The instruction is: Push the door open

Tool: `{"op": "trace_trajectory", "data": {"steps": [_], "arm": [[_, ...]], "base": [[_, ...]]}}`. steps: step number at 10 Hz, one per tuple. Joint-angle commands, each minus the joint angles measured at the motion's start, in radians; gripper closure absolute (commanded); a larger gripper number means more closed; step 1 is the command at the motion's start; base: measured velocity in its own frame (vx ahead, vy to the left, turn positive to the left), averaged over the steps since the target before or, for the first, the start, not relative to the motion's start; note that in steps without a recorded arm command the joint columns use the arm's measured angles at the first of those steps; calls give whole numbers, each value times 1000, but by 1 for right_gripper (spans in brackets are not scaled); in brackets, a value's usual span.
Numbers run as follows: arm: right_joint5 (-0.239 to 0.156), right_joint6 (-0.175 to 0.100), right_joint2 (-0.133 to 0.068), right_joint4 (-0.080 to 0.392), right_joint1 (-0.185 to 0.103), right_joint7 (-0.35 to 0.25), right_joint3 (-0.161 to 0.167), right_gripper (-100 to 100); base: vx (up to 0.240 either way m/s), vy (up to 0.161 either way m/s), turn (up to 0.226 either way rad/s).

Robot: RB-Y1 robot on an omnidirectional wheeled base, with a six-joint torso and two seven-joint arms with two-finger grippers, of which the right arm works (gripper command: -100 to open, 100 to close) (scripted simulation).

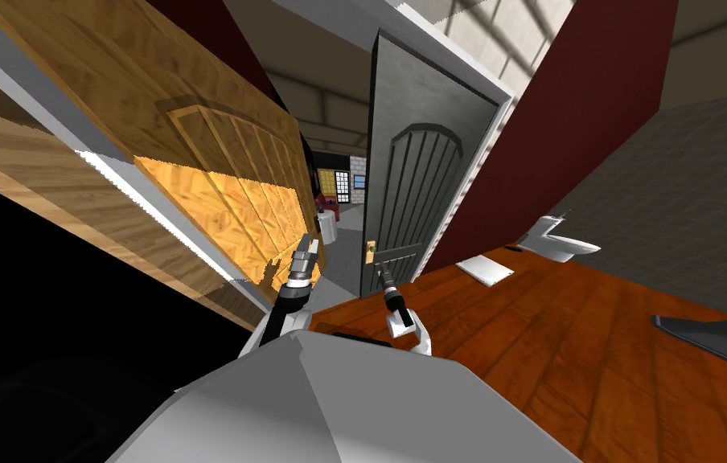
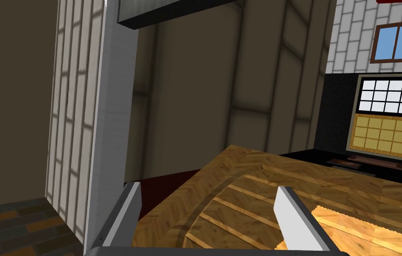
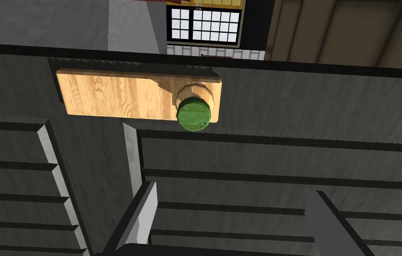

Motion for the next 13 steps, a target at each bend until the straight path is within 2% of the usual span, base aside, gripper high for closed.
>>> {"op": "trace_trajectory", "data": {"steps": [1, 5, 6, 10, 13], "arm": [[-3, 1, 6, 29, -14, -6, 10, -100], [-10, 11, 21, 96, -50, -23, 38, -100], [-10, 7, 17, 86, -45, -21, 33, -100], [-11, -2, 18, 117, -62, -19, 17, -100], [-12, -10, 31, 141, -74, -17, 5, -100]], "base": [[114, -130, 103], [108, -117, 102], [51, -57, 29], [188, 56, 29], [204, 85, 32]]}}
